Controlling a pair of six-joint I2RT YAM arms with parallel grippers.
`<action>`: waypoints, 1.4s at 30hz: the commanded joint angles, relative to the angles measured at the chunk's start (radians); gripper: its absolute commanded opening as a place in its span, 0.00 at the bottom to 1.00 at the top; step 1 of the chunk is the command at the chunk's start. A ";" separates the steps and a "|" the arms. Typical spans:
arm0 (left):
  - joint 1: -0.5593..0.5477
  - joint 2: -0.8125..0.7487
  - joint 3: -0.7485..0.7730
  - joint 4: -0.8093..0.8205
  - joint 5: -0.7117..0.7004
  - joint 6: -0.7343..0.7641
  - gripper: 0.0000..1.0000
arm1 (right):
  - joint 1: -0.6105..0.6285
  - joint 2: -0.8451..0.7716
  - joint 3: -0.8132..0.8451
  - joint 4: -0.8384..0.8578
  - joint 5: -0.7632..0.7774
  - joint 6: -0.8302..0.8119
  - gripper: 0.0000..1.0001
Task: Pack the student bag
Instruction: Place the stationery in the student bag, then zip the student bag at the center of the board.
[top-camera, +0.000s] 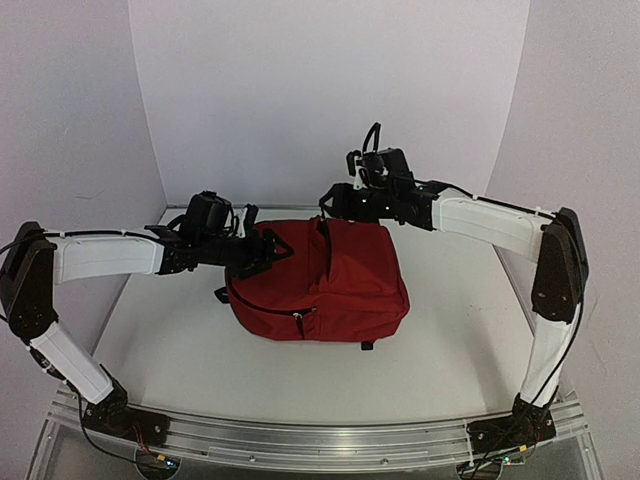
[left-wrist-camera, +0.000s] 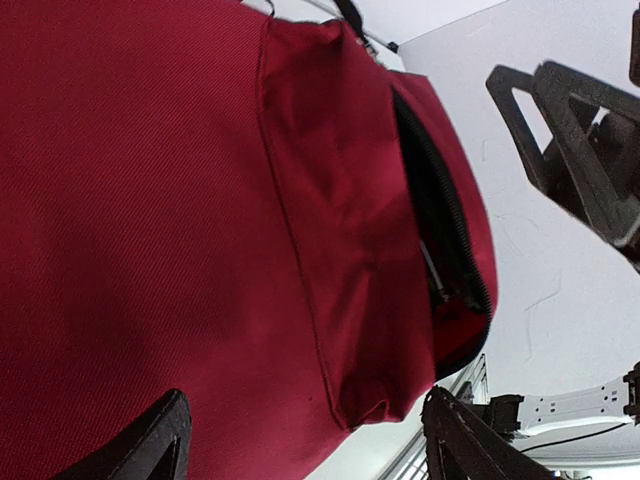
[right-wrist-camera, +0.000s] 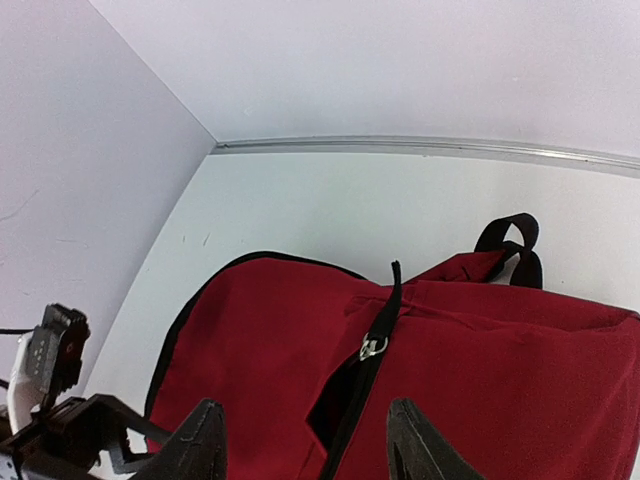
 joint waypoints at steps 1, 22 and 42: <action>0.004 -0.065 -0.032 -0.022 -0.013 -0.015 0.80 | -0.038 0.086 0.108 -0.028 -0.087 -0.028 0.51; 0.004 -0.128 -0.119 -0.001 -0.025 -0.085 0.80 | -0.074 0.339 0.304 -0.025 -0.170 0.013 0.36; 0.004 -0.121 -0.125 0.035 -0.020 -0.099 0.81 | -0.082 0.338 0.382 -0.019 -0.154 -0.001 0.00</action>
